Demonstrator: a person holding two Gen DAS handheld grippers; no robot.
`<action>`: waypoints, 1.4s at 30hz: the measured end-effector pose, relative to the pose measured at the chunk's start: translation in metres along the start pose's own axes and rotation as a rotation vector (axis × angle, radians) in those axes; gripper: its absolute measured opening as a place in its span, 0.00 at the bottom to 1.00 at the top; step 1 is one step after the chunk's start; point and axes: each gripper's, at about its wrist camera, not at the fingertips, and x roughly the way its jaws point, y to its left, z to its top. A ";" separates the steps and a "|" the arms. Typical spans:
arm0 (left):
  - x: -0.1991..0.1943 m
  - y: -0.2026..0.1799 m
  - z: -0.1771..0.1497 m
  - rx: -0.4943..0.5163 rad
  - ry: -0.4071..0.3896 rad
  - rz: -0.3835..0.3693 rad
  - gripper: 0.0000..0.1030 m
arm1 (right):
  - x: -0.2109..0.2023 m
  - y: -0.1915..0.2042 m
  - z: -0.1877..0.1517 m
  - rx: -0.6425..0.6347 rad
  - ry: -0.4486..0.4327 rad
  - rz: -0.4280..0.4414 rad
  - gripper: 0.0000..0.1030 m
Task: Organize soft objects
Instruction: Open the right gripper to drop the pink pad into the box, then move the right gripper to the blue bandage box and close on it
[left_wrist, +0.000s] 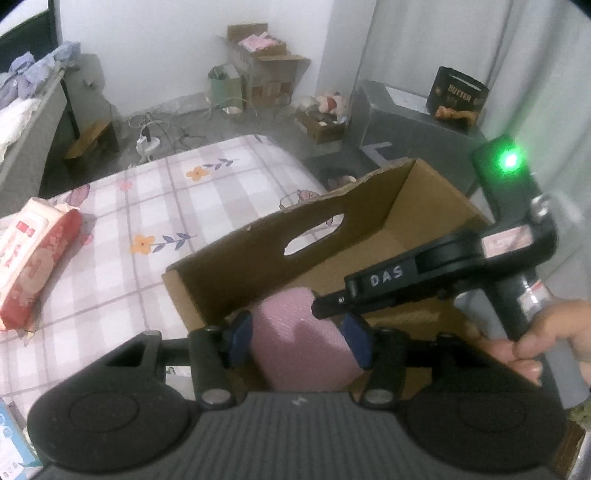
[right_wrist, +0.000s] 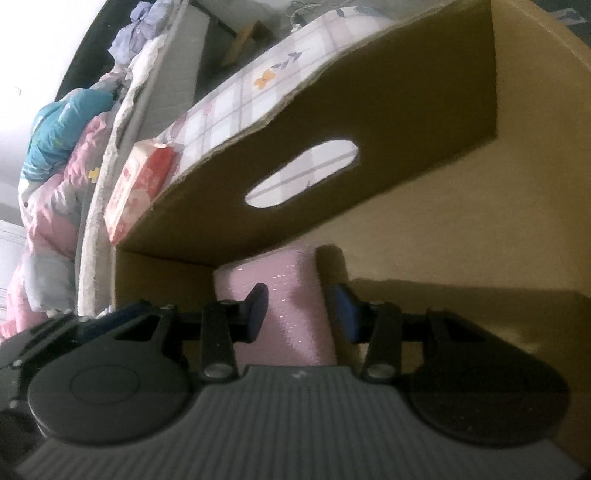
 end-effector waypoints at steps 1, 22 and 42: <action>-0.002 0.000 0.001 0.004 -0.004 0.001 0.55 | 0.003 0.000 0.001 0.004 0.006 -0.005 0.37; -0.054 0.002 -0.018 -0.043 -0.162 -0.029 0.80 | -0.038 0.022 -0.002 0.006 -0.139 0.106 0.34; -0.186 0.056 -0.153 -0.197 -0.381 -0.016 0.98 | -0.148 0.123 -0.102 -0.234 -0.210 0.188 0.42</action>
